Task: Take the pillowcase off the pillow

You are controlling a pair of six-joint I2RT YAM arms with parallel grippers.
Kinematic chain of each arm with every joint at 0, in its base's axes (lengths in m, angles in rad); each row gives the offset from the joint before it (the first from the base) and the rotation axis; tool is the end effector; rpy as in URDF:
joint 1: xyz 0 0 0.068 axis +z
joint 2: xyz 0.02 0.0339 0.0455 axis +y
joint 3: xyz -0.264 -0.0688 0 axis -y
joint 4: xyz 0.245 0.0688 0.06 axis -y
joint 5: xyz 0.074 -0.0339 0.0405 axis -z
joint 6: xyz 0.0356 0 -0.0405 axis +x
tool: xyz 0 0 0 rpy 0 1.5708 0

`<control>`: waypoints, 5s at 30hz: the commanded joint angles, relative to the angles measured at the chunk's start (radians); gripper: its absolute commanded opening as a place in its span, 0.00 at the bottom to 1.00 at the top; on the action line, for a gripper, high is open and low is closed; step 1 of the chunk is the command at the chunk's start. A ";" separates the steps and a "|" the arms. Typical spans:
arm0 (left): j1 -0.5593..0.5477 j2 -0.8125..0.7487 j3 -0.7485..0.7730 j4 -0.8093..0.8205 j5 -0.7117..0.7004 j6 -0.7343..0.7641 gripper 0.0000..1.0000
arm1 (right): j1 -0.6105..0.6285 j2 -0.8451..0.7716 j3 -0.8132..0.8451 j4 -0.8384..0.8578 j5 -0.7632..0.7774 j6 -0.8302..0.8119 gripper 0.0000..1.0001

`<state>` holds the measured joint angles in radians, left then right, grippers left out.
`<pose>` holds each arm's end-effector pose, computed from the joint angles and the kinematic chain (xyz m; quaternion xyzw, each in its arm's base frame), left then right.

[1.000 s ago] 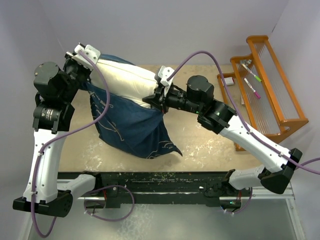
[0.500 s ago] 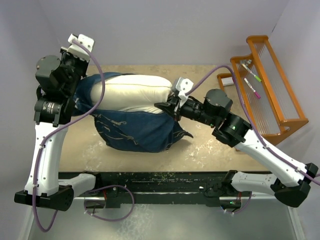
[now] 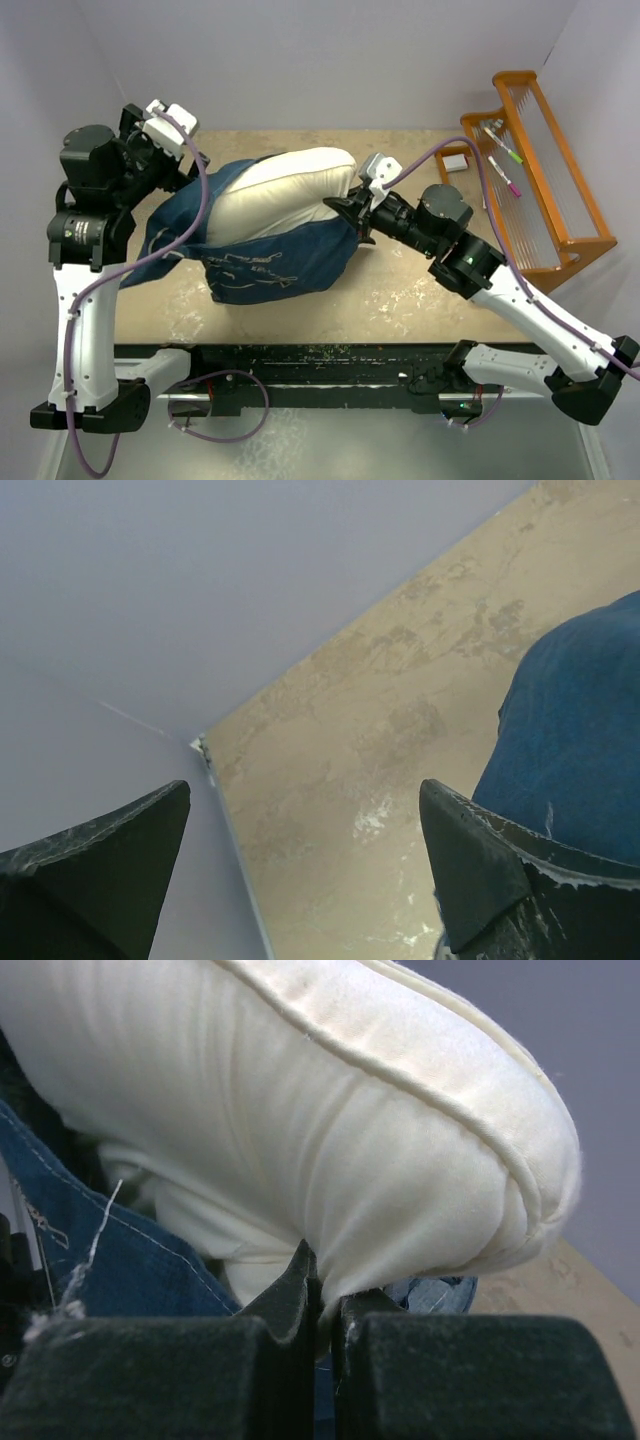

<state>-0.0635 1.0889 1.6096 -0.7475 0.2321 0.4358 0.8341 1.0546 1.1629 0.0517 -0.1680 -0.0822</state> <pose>0.1853 -0.0200 0.4969 0.2619 0.7354 0.0254 0.6245 0.1531 0.1777 0.4466 -0.3430 0.5512 0.3291 0.6857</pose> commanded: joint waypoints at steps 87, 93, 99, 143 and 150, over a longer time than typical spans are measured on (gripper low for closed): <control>0.303 -0.050 -0.294 -0.033 0.365 0.185 0.00 | -0.274 -0.006 0.050 0.427 -0.094 0.186 0.00; 0.304 -0.057 -0.303 -0.106 0.450 0.211 0.01 | -0.294 -0.008 0.050 0.437 -0.060 0.208 0.00; 0.304 -0.068 -0.391 -0.198 0.485 0.329 0.27 | -0.313 -0.011 0.027 0.456 -0.016 0.253 0.00; -0.003 0.222 0.246 -0.363 0.606 0.125 0.06 | -0.023 0.352 0.313 0.258 0.014 0.254 0.25; -0.002 0.162 0.250 -0.361 0.573 0.149 0.00 | -0.177 0.332 0.263 0.141 -0.007 0.406 0.73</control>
<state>-0.0624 1.2907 1.8496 -1.0840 0.8452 0.5777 0.7403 1.4216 1.4471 0.2142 -0.1707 0.2039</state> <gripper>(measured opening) 0.093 0.664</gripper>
